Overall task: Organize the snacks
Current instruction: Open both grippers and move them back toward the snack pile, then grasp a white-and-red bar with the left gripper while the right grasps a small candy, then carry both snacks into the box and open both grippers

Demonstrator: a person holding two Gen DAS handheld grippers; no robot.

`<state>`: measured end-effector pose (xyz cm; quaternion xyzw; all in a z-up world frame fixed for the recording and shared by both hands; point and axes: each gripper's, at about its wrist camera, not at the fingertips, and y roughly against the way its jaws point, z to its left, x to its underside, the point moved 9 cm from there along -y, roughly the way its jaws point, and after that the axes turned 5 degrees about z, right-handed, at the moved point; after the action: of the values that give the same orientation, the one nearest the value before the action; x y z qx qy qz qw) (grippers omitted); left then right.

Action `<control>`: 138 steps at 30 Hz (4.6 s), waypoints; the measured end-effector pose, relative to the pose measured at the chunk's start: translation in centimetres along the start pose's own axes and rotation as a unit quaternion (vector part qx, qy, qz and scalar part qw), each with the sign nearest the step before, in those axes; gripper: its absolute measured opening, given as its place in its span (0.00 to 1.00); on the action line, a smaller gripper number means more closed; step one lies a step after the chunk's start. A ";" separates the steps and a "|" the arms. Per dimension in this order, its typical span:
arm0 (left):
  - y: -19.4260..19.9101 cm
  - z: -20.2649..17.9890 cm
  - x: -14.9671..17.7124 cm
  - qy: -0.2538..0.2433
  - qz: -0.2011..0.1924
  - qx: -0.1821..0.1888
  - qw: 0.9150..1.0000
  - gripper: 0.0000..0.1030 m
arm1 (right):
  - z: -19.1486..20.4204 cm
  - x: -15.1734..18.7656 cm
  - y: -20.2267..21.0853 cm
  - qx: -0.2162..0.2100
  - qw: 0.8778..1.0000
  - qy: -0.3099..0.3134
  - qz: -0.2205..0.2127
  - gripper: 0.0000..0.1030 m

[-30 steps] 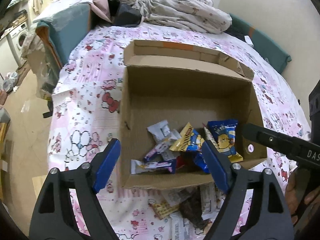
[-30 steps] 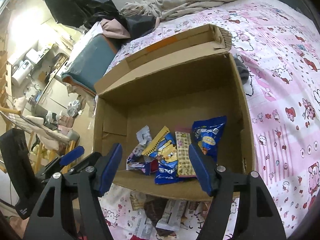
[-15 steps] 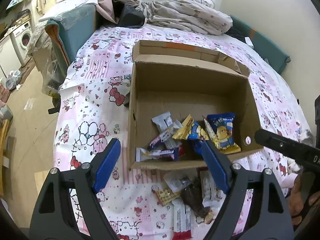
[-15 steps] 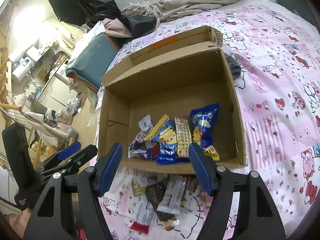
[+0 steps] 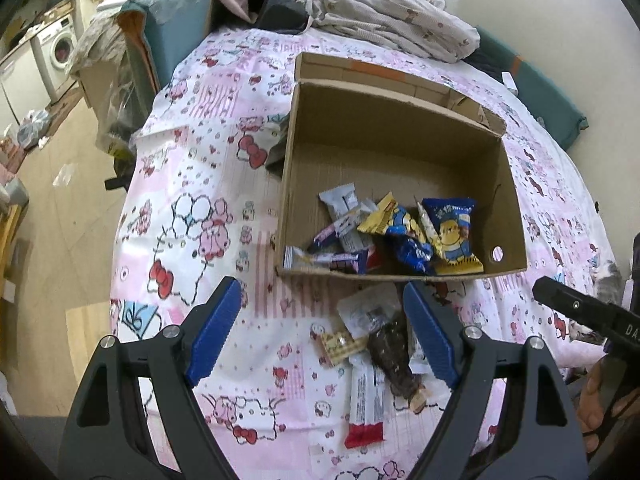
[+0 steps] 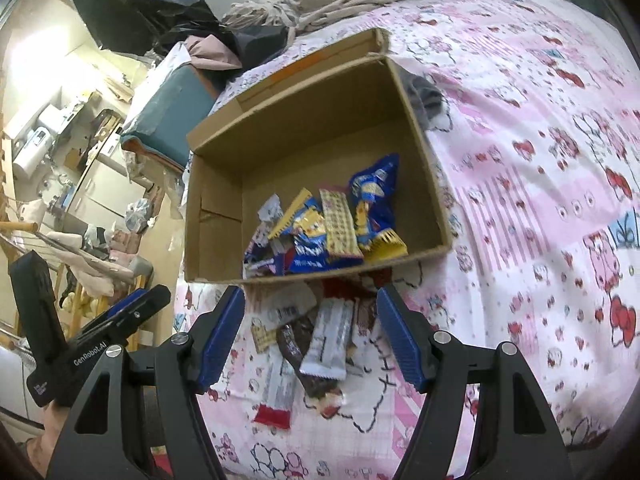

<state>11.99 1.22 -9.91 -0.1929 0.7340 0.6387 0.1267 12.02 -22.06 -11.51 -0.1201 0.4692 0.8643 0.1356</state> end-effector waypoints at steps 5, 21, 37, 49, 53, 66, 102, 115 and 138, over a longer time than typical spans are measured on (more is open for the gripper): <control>-0.1 -0.6 1.3 -0.004 0.021 0.019 1.000 0.78 | -1.7 1.6 0.0 0.008 0.999 -0.030 0.016 0.70; -7.3 1.2 7.2 0.047 0.160 0.003 0.986 0.61 | -6.4 3.2 -3.1 0.014 0.985 -0.156 0.077 0.70; -8.9 -4.0 13.7 -0.073 0.249 0.016 0.965 0.25 | -6.1 2.9 -4.2 0.016 0.984 -0.156 0.089 0.70; -3.4 -0.7 9.0 -0.001 0.150 0.025 0.988 0.25 | -6.8 1.8 -8.0 0.090 0.982 -0.100 0.135 0.32; -3.7 0.3 8.1 0.006 0.150 0.031 0.988 0.25 | -6.5 2.6 -9.9 0.117 0.978 -0.068 0.161 0.32; -3.8 0.6 8.0 0.028 0.150 0.039 0.988 0.25 | -5.9 3.5 -8.6 0.096 0.983 -0.058 0.146 0.17; 4.9 -1.2 -4.6 0.011 -0.037 0.042 0.998 0.25 | 0.2 -4.3 6.7 -0.157 0.980 -0.065 -0.106 0.17; 0.7 -3.4 -9.0 -0.031 -0.025 0.035 0.999 0.25 | -0.9 -7.2 2.3 -0.087 0.992 -0.053 -0.070 0.17; -6.9 -2.6 -7.8 -0.044 0.000 0.011 0.999 0.26 | -1.1 -6.9 -6.0 -0.029 0.999 -0.028 0.024 0.20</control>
<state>22.22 -1.13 -12.31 -0.1631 0.7344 0.6388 0.1614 20.63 -20.67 -14.44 -0.0888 0.4425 0.8837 0.1244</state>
